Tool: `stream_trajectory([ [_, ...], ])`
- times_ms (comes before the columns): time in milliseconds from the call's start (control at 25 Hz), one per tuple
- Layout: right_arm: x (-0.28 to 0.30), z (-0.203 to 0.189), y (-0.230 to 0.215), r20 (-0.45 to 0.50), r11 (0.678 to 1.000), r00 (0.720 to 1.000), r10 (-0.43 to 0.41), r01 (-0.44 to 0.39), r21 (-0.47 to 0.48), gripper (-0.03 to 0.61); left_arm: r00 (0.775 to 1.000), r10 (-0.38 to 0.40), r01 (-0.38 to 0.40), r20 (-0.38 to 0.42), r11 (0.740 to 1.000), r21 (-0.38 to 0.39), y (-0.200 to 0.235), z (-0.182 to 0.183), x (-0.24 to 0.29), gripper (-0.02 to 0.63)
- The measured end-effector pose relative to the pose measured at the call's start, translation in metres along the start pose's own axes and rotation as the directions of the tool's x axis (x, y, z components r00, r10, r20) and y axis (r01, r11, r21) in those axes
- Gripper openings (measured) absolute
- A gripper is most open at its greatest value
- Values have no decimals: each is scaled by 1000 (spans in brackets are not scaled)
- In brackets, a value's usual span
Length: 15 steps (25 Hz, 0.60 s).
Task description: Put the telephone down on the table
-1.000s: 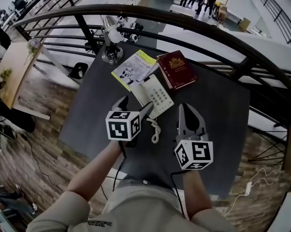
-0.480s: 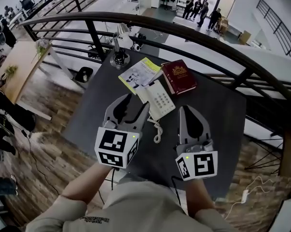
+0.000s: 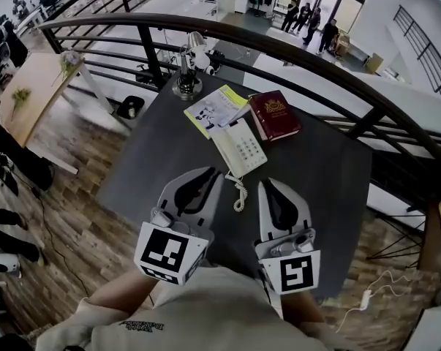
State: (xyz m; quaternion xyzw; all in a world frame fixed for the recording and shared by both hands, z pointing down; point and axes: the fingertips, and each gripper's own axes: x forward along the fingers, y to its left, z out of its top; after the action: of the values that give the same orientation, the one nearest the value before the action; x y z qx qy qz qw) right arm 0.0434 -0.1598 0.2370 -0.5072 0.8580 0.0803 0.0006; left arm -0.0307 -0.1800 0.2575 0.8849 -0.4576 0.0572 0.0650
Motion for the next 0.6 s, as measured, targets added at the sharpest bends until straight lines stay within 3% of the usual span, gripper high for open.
stream_trajectory([
  [320, -13, -20, 18, -44, 998, 997, 57, -56, 37, 2, 998, -19, 22, 53, 999, -46, -12, -28, -6, 5],
  [600, -14, -36, 27, -75, 994, 994, 82, -76, 75, 2, 998, 32, -31, 46, 999, -13, -5, -52, -13, 3],
])
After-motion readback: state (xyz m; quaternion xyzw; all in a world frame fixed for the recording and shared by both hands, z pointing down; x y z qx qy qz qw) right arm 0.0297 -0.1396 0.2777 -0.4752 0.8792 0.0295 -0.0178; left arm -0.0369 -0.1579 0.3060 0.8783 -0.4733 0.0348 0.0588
